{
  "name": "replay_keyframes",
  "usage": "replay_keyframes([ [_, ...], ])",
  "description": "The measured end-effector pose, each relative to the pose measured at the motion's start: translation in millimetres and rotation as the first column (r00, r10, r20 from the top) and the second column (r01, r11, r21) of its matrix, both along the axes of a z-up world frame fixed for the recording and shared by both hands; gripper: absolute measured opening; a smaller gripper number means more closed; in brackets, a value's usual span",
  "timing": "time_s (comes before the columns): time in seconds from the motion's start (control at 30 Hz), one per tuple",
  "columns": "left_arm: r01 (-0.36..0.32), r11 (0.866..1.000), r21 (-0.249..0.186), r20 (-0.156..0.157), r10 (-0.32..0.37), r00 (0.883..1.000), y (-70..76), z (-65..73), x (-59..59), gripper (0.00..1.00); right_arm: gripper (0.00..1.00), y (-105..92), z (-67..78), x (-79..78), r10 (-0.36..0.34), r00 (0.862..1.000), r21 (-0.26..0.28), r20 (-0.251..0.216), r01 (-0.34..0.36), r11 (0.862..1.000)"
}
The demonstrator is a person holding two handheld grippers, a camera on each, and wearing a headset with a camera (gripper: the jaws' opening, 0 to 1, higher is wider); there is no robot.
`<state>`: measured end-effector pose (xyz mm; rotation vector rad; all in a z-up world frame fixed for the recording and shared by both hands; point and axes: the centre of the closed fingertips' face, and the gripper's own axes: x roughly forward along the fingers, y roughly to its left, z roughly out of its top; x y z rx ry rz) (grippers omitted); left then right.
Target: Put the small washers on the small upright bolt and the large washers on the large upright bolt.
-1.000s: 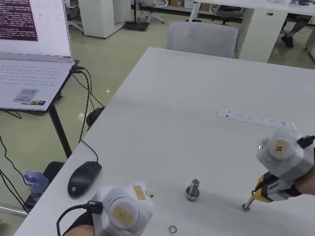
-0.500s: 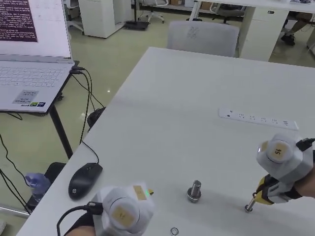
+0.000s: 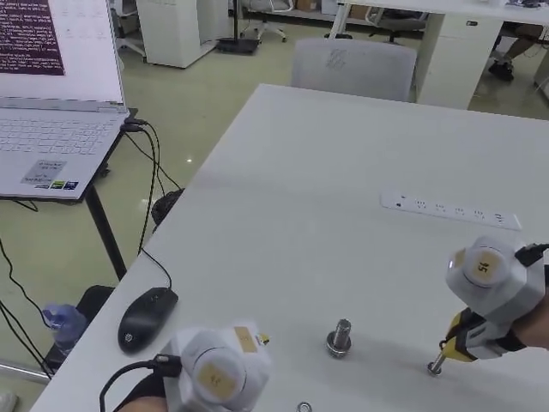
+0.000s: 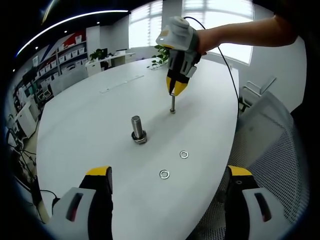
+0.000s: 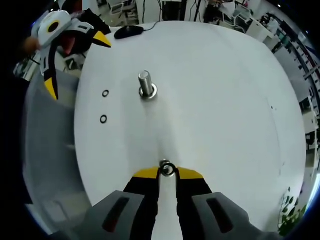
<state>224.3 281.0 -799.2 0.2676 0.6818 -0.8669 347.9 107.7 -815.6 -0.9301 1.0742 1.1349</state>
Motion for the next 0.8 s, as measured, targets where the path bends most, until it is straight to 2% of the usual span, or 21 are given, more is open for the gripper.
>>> replay_keyframes([
  [0.8, 0.003, 1.000, 0.003, -0.013, -0.003, 1.000, -1.1, -4.7, 0.3, 0.89, 0.13, -2.2, -1.9, -2.5, -0.002, 1.000, -0.017, -0.019, 0.002, 1.000],
])
